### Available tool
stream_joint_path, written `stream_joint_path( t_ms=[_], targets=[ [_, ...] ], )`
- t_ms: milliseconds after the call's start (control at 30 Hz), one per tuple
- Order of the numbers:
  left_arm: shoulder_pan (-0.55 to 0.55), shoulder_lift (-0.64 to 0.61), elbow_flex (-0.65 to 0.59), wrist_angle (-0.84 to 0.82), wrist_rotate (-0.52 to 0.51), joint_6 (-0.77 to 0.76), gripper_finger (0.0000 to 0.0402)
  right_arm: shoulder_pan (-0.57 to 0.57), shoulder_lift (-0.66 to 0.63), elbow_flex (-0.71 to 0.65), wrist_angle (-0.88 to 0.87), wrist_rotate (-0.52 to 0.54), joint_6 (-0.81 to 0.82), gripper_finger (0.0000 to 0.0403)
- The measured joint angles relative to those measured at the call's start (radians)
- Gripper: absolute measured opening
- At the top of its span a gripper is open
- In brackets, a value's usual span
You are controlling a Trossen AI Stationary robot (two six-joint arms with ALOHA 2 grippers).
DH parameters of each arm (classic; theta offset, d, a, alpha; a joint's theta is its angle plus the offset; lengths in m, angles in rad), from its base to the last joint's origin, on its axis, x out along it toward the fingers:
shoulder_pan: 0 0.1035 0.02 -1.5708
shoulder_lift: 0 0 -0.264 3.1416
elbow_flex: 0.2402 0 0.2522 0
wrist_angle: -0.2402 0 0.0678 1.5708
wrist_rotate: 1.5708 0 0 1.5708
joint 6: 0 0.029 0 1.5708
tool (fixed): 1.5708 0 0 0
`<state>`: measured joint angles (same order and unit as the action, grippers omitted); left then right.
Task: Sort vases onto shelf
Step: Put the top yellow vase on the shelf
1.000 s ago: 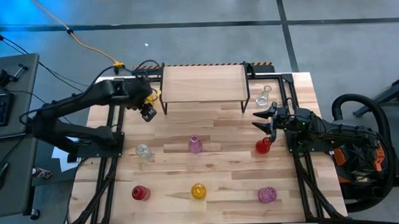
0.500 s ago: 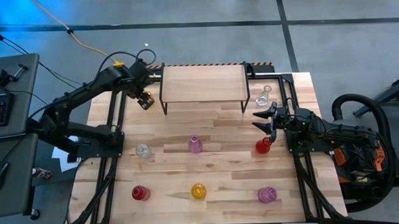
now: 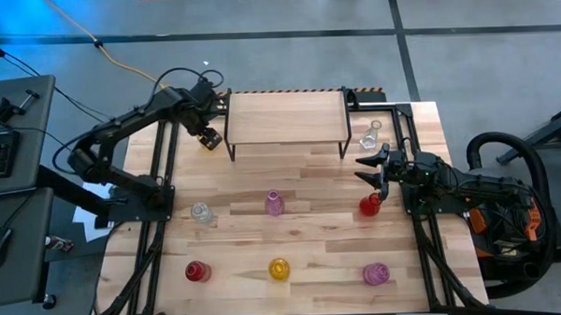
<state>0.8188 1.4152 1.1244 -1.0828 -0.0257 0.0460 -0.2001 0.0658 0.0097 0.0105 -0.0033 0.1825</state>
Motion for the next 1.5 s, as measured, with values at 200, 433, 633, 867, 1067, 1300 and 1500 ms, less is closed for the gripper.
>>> stream_joint_path(
  t_ms=[200,433,633,867,1067,1300,1500],
  targets=[
    [0.0,0.04,0.0,0.007,0.0,-0.007,0.0209,0.0,0.0,0.0,0.0,0.0,0.0,0.0209],
    [0.019,0.08,0.0,0.01,0.015,-0.012,0.0209,0.0,0.0,0.0,0.0,0.0,0.0,0.0209],
    [0.053,0.077,0.0,0.008,0.016,-0.014,0.0209,0.0,0.0,0.0,0.0,0.0,0.0,0.0209],
    [0.065,0.077,0.0,0.033,0.036,0.01,0.0209,0.0,0.0,0.0,0.0,0.0,0.0,0.0209],
    [0.065,0.077,-0.016,0.042,0.025,0.011,0.0209,0.0,0.0,0.0,0.0,0.0,0.0,0.0209],
    [0.065,0.078,-0.077,0.087,0.048,0.015,0.0209,0.0,0.0,0.0,0.0,0.0,0.0,0.0209],
    [0.065,0.078,-0.079,0.097,0.046,0.018,0.0209,0.0,0.0,0.0,0.0,0.0,0.0,0.0209]
  ],
)
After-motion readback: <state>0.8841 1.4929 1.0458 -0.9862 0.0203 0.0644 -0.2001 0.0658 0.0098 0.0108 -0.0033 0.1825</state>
